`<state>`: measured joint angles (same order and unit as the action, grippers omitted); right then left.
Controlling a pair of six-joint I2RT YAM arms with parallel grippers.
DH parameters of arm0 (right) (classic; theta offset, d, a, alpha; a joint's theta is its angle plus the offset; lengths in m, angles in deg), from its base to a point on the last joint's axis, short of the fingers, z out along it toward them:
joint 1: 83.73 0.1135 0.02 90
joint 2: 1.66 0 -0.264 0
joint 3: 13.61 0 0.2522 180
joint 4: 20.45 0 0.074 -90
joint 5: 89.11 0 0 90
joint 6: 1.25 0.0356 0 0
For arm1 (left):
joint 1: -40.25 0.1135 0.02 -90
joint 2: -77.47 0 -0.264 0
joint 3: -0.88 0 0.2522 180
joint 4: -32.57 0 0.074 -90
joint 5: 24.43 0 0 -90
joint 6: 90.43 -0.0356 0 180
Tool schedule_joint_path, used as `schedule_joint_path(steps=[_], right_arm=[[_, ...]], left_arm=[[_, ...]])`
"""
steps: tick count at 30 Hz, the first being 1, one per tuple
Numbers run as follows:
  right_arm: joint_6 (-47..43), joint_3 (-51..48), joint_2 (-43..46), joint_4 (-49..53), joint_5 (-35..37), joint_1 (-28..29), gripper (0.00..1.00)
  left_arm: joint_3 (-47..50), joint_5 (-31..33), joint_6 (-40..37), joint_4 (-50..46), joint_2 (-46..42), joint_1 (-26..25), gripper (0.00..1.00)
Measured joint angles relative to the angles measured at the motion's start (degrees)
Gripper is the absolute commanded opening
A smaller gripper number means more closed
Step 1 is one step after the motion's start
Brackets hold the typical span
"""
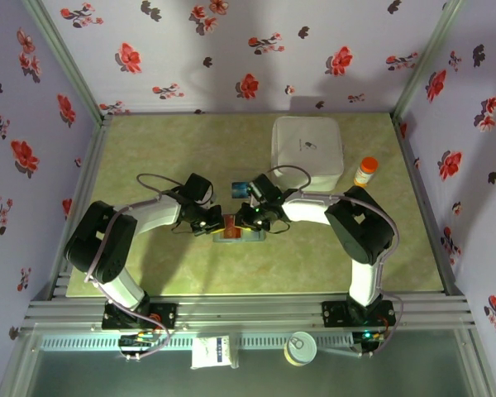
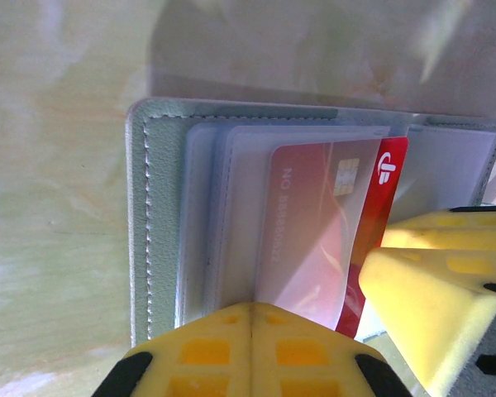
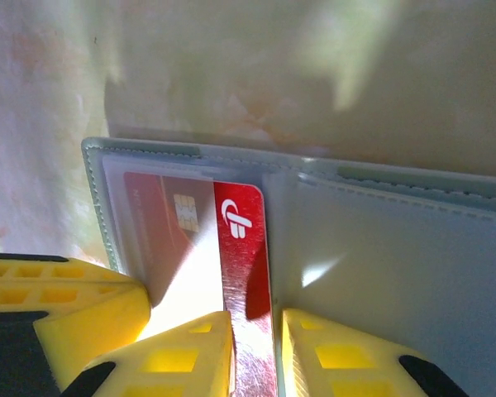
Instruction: Take the credit cards out of the card holder
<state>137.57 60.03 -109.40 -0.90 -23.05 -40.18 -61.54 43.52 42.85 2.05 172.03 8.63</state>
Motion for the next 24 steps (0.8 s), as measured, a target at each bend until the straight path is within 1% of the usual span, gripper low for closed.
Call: schedule_joint_path(steps=[6,13,24], right_arm=[[2.80,-2.40,0.50,-4.63,-1.75,-0.57,0.21],[5.49,-4.57,1.05,-9.94,-3.74,-0.98,0.16],[5.79,-5.42,2.29,-11.17,-4.35,-1.38,0.10]], left_arm=[[0.00,0.02,0.00,-0.02,0.00,0.00,0.00],[0.00,0.02,0.00,-0.02,0.00,0.00,0.00],[0.00,0.17,0.00,0.02,0.00,0.00,0.00]])
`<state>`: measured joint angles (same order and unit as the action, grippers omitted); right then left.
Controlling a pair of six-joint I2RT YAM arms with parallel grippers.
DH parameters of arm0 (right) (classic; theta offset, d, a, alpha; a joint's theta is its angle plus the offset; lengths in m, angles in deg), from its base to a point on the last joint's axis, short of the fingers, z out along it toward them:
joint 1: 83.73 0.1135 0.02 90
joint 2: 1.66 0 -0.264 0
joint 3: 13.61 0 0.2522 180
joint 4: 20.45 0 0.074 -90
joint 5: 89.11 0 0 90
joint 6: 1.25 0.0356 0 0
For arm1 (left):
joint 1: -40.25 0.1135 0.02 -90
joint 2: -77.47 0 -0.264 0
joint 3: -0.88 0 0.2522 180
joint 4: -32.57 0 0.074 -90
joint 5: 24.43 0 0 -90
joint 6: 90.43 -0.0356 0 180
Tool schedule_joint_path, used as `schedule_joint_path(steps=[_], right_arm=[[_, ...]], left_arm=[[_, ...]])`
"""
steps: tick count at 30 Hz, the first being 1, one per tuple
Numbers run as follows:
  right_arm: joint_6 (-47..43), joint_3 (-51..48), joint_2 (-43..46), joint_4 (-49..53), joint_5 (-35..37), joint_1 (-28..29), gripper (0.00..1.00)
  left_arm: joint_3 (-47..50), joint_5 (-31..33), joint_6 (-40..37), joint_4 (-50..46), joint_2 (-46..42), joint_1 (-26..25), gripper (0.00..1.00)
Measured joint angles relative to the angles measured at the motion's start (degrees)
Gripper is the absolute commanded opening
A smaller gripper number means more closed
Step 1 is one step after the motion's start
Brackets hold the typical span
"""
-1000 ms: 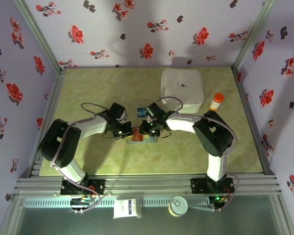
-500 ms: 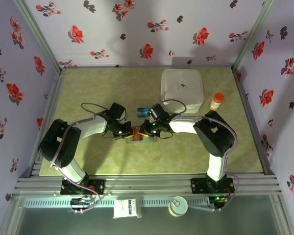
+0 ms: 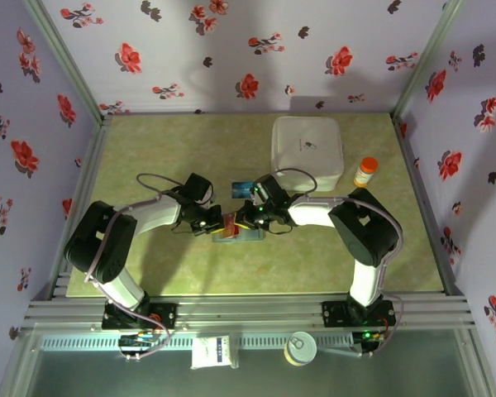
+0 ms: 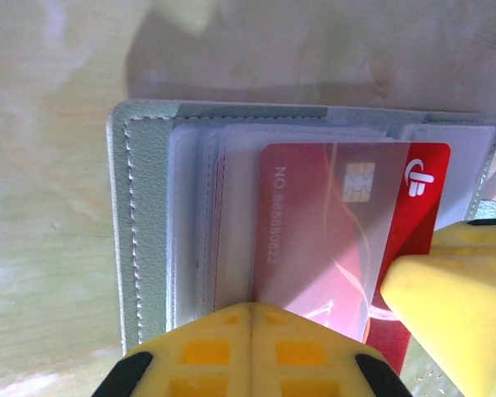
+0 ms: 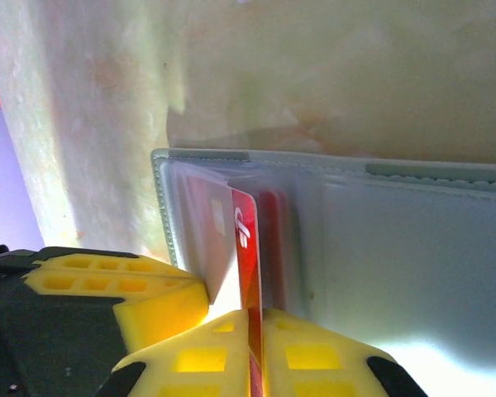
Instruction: Take the credit cards out of the card holder
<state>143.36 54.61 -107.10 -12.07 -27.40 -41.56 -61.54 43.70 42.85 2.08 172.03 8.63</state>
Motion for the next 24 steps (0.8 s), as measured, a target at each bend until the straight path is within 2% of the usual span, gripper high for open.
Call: schedule_joint_path(steps=[13,24], right_arm=[[-1.57,-1.38,3.74,2.93,1.18,-1.20,0.09],[-5.40,-1.31,7.54,10.51,4.17,-1.33,0.06]], left_arm=[[0.00,0.00,0.00,0.00,0.00,0.00,0.00],[0.00,0.00,0.00,-0.02,0.00,0.00,0.00]])
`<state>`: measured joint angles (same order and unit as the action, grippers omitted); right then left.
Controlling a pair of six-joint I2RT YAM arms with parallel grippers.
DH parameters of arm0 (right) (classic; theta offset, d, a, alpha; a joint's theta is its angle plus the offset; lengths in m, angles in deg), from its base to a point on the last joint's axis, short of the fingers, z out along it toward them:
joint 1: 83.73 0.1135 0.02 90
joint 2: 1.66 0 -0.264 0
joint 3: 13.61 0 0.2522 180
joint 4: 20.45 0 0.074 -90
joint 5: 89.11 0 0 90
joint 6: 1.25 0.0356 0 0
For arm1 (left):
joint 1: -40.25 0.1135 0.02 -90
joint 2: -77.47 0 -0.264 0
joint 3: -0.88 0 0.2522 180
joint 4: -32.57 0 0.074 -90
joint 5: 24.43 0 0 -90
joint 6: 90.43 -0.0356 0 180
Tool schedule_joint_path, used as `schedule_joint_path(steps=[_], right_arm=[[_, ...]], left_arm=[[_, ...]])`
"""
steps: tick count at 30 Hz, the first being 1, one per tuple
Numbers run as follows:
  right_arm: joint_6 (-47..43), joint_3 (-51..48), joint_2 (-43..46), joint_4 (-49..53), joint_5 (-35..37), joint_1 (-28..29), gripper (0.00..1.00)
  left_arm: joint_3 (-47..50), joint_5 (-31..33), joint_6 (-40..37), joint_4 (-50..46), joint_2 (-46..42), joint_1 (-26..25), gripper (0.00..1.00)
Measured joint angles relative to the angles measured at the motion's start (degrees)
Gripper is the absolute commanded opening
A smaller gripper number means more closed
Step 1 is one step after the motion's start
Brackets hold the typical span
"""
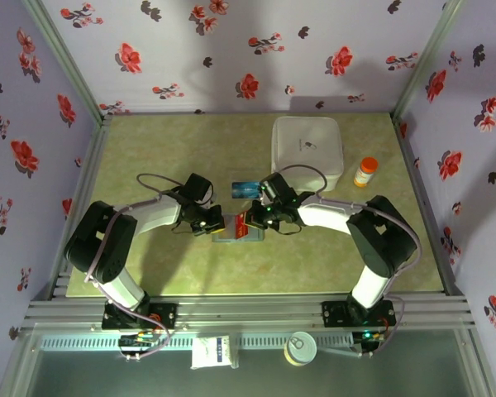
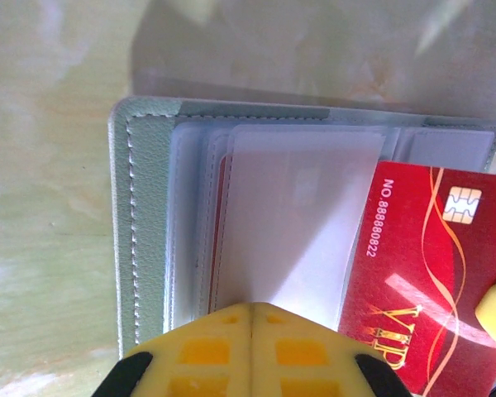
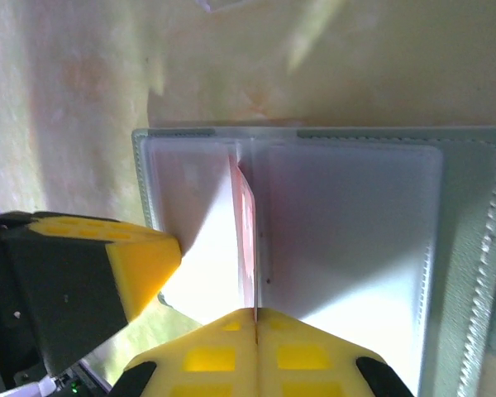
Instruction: Take the credit cards out of the card holder
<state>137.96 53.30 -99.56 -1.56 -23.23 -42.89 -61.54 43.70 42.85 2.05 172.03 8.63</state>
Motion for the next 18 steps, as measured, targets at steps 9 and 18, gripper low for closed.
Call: schedule_joint_path(steps=[9,18], right_arm=[[-3.91,2.67,1.92,6.97,1.88,-0.09,0.03],[-15.67,10.47,2.03,18.60,4.28,-0.92,0.02]], left_arm=[[-0.17,0.04,0.00,-0.28,-0.02,0.00,0.03],[-1.68,0.26,0.02,-2.19,-1.79,0.00,0.08]])
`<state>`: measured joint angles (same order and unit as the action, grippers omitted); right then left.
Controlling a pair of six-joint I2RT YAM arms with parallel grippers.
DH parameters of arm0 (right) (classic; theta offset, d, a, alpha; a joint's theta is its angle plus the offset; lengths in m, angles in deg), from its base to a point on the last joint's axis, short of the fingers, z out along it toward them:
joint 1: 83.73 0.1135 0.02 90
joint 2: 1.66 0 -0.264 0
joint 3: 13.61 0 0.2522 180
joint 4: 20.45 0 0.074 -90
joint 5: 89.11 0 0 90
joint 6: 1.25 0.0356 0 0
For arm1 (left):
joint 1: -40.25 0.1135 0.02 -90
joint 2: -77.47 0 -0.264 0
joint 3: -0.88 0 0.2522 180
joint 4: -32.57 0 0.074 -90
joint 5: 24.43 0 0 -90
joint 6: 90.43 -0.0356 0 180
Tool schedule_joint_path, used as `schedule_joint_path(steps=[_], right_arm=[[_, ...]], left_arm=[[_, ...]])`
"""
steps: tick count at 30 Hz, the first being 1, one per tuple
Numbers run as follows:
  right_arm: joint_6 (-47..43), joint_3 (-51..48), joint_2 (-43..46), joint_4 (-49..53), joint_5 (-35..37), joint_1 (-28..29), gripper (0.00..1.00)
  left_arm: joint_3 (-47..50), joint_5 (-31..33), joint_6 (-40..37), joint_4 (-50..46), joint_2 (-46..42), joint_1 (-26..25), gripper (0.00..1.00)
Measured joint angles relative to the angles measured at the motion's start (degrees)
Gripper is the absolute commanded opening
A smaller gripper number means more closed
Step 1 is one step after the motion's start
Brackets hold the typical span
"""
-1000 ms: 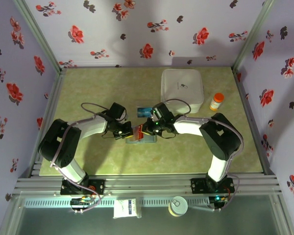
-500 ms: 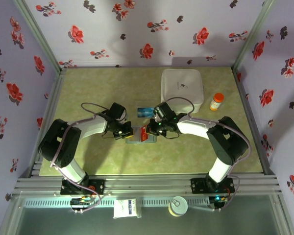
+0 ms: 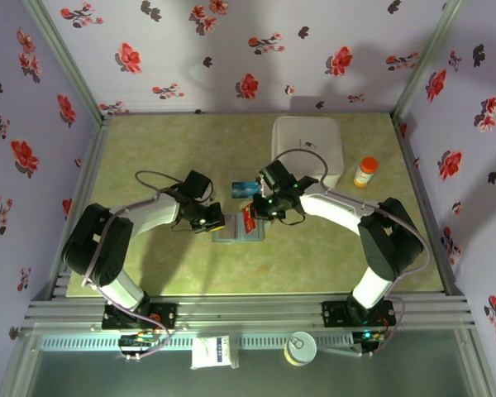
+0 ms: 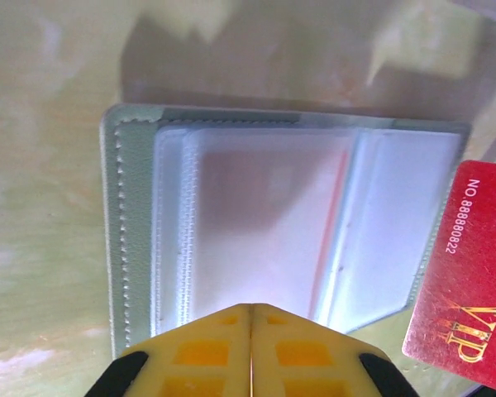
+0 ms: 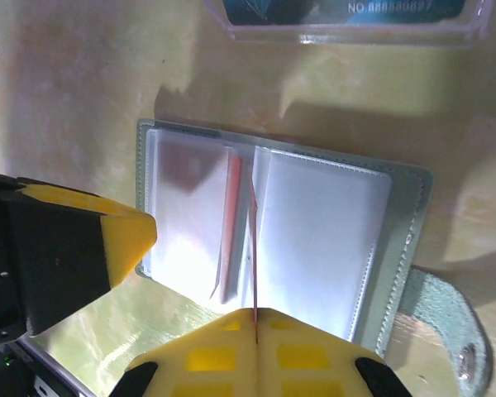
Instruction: Take the credit cards out of the card holder
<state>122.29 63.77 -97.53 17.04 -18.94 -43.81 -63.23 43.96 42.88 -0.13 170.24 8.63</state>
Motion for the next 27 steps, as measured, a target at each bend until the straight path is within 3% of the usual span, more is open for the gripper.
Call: schedule_joint_path(steps=[27], right_arm=[[-64.61,29.64,-10.69,29.46,12.13,-0.68,0.00]], left_arm=[[2.89,1.97,-0.46,-3.19,-6.38,3.15,0.09]])
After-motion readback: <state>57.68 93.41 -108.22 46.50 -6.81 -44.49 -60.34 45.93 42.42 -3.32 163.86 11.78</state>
